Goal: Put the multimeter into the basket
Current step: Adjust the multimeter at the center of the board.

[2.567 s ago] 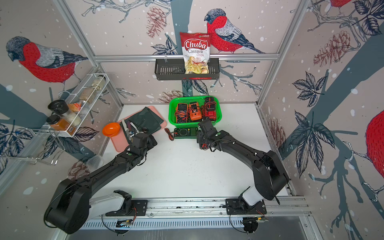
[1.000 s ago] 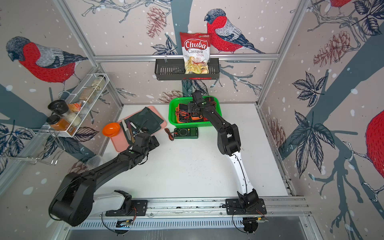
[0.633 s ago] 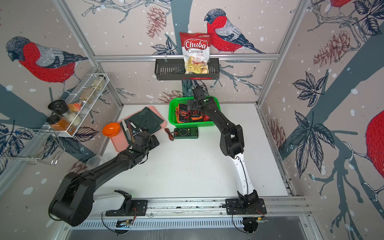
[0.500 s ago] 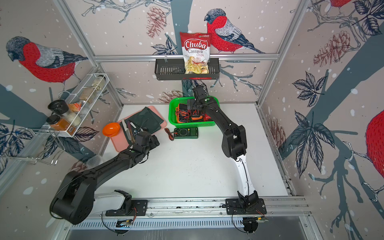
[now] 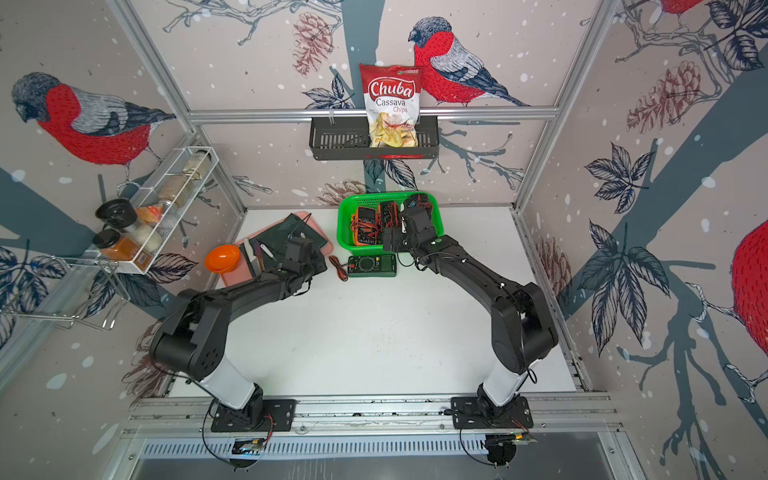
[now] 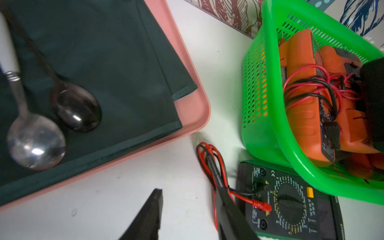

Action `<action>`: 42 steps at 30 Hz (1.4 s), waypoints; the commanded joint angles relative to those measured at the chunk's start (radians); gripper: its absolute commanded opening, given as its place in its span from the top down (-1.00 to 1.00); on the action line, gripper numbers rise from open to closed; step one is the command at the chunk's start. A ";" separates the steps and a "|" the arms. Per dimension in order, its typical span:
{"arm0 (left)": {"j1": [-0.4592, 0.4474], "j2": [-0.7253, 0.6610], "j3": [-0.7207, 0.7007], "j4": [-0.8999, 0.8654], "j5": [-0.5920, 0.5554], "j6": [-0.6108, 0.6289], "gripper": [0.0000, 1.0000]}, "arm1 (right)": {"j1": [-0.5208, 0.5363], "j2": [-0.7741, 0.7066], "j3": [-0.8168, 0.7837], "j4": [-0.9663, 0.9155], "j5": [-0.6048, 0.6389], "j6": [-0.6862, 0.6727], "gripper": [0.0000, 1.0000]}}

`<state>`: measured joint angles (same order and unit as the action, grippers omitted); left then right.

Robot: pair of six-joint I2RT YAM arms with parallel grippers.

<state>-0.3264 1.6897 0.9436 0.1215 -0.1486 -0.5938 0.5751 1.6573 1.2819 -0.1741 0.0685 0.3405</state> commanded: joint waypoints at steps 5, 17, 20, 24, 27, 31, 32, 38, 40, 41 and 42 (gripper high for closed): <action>0.018 0.166 0.179 -0.040 0.077 0.072 0.44 | -0.001 -0.170 -0.225 0.179 0.066 0.052 -1.00; 0.019 0.289 0.244 -0.066 0.158 0.088 0.74 | -0.003 -0.340 -0.361 0.209 0.120 0.062 -1.00; 0.018 0.280 0.203 -0.053 0.187 0.090 0.79 | -0.002 -0.351 -0.374 0.213 0.131 0.063 -1.00; 0.006 0.243 0.129 -0.033 0.211 0.086 0.87 | -0.003 -0.349 -0.380 0.213 0.132 0.065 -1.00; -0.017 0.204 0.070 -0.010 0.210 0.086 0.86 | -0.003 -0.348 -0.381 0.214 0.128 0.069 -1.00; -0.080 0.157 0.005 -0.011 0.187 0.100 0.85 | -0.003 -0.347 -0.384 0.210 0.127 0.073 -1.00; -0.099 0.149 -0.007 -0.012 0.178 0.102 0.85 | -0.003 -0.349 -0.386 0.209 0.132 0.074 -1.00; -0.200 0.064 -0.098 -0.023 0.145 0.105 0.76 | -0.006 -0.370 -0.407 0.200 0.143 0.077 -0.99; -0.236 0.017 -0.121 -0.021 0.129 0.132 0.67 | -0.008 -0.379 -0.416 0.203 0.144 0.077 -1.00; -0.254 -0.004 -0.126 -0.023 0.118 0.153 0.59 | -0.010 -0.382 -0.418 0.206 0.145 0.077 -1.00; -0.271 -0.024 -0.125 -0.027 0.100 0.182 0.39 | -0.013 -0.384 -0.423 0.210 0.145 0.079 -0.99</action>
<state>-0.5663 1.7073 0.8242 0.0917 -0.0048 -0.4770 0.5663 1.2827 0.8654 0.0151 0.1963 0.3992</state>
